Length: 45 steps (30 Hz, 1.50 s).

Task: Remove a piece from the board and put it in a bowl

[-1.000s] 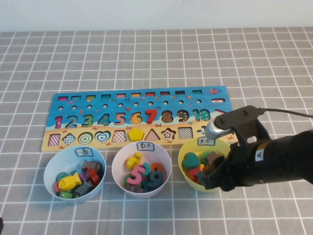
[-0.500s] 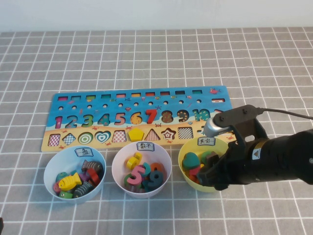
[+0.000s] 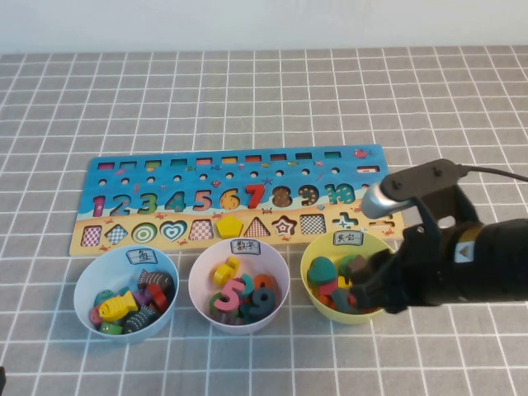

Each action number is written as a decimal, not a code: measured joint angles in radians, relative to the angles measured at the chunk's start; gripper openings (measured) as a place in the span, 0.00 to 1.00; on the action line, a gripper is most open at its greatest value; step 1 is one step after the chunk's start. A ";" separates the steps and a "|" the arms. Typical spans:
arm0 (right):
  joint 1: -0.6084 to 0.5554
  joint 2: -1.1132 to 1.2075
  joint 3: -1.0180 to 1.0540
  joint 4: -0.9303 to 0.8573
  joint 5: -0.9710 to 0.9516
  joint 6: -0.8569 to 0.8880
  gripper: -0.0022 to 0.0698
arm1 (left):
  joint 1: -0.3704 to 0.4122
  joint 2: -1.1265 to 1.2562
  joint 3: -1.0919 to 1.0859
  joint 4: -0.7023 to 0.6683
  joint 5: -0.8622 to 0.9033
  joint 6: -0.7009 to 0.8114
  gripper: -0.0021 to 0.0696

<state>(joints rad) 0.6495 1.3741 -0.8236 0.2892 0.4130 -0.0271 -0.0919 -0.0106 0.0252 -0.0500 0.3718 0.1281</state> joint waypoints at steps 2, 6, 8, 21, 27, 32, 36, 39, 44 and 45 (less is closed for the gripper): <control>0.000 -0.036 0.000 -0.004 0.056 0.000 0.27 | 0.000 0.000 0.000 0.000 0.000 0.000 0.03; 0.000 -0.106 0.000 -0.024 0.160 0.000 0.06 | 0.000 0.000 0.000 0.000 0.000 0.000 0.03; 0.000 -0.146 0.000 -0.034 0.202 0.000 0.03 | 0.000 0.000 0.000 0.000 0.000 0.000 0.03; 0.000 -0.408 0.000 -0.093 0.543 -0.020 0.01 | 0.000 0.000 0.000 0.000 0.000 0.000 0.03; 0.000 -0.428 0.000 -0.117 0.659 -0.022 0.01 | 0.000 0.000 0.000 0.000 0.000 0.000 0.03; 0.000 -0.431 0.006 -0.174 0.592 -0.024 0.01 | 0.000 0.000 0.000 0.000 0.000 0.000 0.03; -0.054 -0.474 0.077 -0.201 0.470 -0.024 0.01 | 0.000 0.000 0.000 0.000 0.000 0.000 0.03; -0.162 -0.562 0.190 -0.171 0.360 -0.026 0.01 | 0.000 0.000 0.000 0.000 0.000 0.000 0.03; -0.376 -0.775 0.449 -0.153 0.102 -0.028 0.01 | 0.000 0.000 0.000 0.000 0.000 0.000 0.03; -0.411 -0.812 0.501 -0.152 0.045 -0.029 0.01 | 0.000 0.000 0.000 0.000 0.000 0.000 0.03</control>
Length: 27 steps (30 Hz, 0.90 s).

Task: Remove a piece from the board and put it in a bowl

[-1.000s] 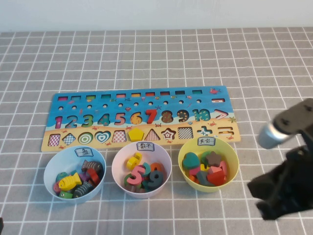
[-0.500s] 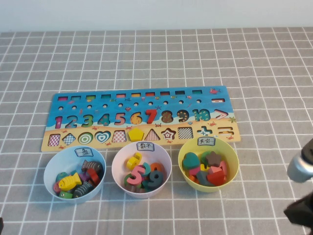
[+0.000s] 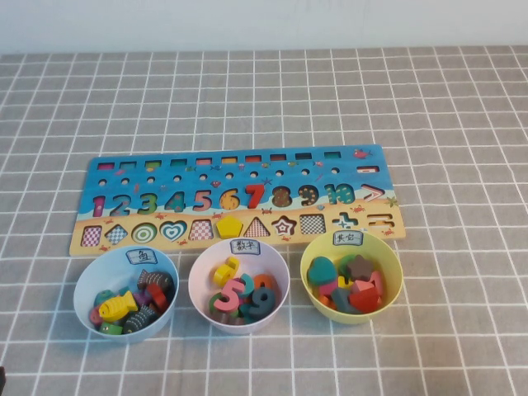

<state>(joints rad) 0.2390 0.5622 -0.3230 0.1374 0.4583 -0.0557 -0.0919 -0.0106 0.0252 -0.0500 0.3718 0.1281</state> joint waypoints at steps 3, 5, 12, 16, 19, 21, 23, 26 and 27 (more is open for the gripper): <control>-0.068 -0.138 0.124 0.006 -0.129 0.000 0.01 | 0.000 0.000 0.000 0.000 0.000 0.000 0.03; -0.100 -0.227 0.198 0.006 -0.215 0.000 0.01 | 0.000 0.000 0.000 0.000 0.000 0.000 0.03; -0.136 -0.436 0.345 0.006 -0.392 -0.002 0.01 | 0.000 0.000 0.000 0.000 0.000 0.000 0.03; -0.136 -0.506 0.348 0.006 -0.363 -0.002 0.01 | 0.000 0.000 0.000 0.000 0.000 0.000 0.03; -0.136 -0.554 0.348 0.006 -0.302 -0.002 0.01 | 0.000 0.000 0.000 0.000 0.000 0.000 0.03; -0.136 -0.568 0.348 -0.003 -0.257 -0.002 0.01 | 0.000 0.000 0.000 0.000 0.000 0.000 0.03; -0.136 -0.570 0.348 -0.024 -0.211 -0.002 0.01 | 0.000 0.000 0.000 0.000 0.000 0.000 0.03; -0.136 -0.570 0.348 -0.040 -0.152 -0.002 0.01 | 0.000 0.000 0.000 0.000 0.000 0.000 0.03; -0.136 -0.570 0.348 -0.042 -0.129 -0.002 0.01 | 0.000 0.000 0.000 0.000 0.000 0.000 0.03</control>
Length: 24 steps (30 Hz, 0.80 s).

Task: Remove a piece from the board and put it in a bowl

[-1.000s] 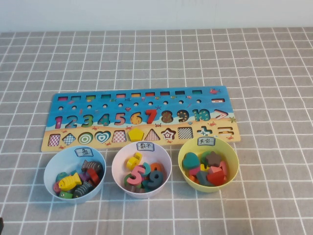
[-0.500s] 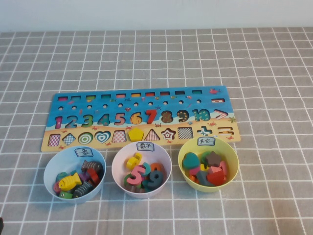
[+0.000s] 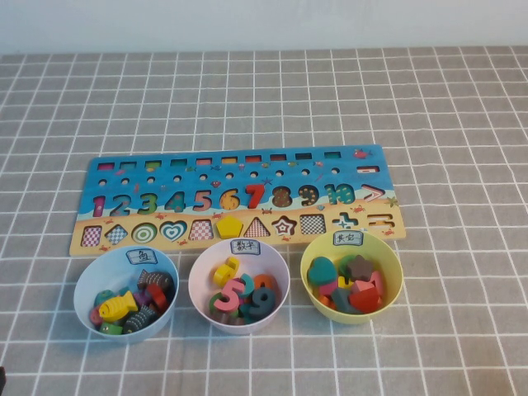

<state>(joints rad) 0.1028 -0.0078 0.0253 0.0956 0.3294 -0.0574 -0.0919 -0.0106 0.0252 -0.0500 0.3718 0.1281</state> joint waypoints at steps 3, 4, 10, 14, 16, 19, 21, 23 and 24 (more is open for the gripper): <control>0.000 0.000 0.000 -0.004 0.034 0.000 0.01 | 0.000 0.000 0.000 0.000 0.000 0.000 0.03; 0.000 0.000 0.000 -0.004 0.040 0.002 0.01 | 0.000 0.000 0.000 0.000 0.000 0.000 0.03; 0.000 0.000 0.000 -0.002 0.041 0.004 0.01 | 0.000 0.000 0.000 0.000 0.000 0.000 0.03; 0.000 0.000 0.000 0.000 0.041 0.004 0.01 | 0.000 0.000 0.000 0.000 0.000 0.000 0.03; 0.000 0.000 0.000 0.000 0.041 0.004 0.01 | 0.000 0.000 0.000 0.000 0.000 0.000 0.03; 0.000 0.000 0.000 0.000 0.041 0.004 0.01 | 0.000 0.000 0.000 0.000 0.000 0.000 0.03; 0.000 0.000 0.000 0.000 0.041 0.004 0.01 | 0.000 0.000 0.000 0.000 0.000 0.000 0.03; 0.000 0.000 0.000 0.000 0.041 0.004 0.01 | 0.000 0.000 0.000 0.000 0.000 0.000 0.03; 0.000 0.000 0.000 0.002 0.041 0.004 0.01 | 0.000 0.000 0.000 0.000 0.000 0.000 0.03</control>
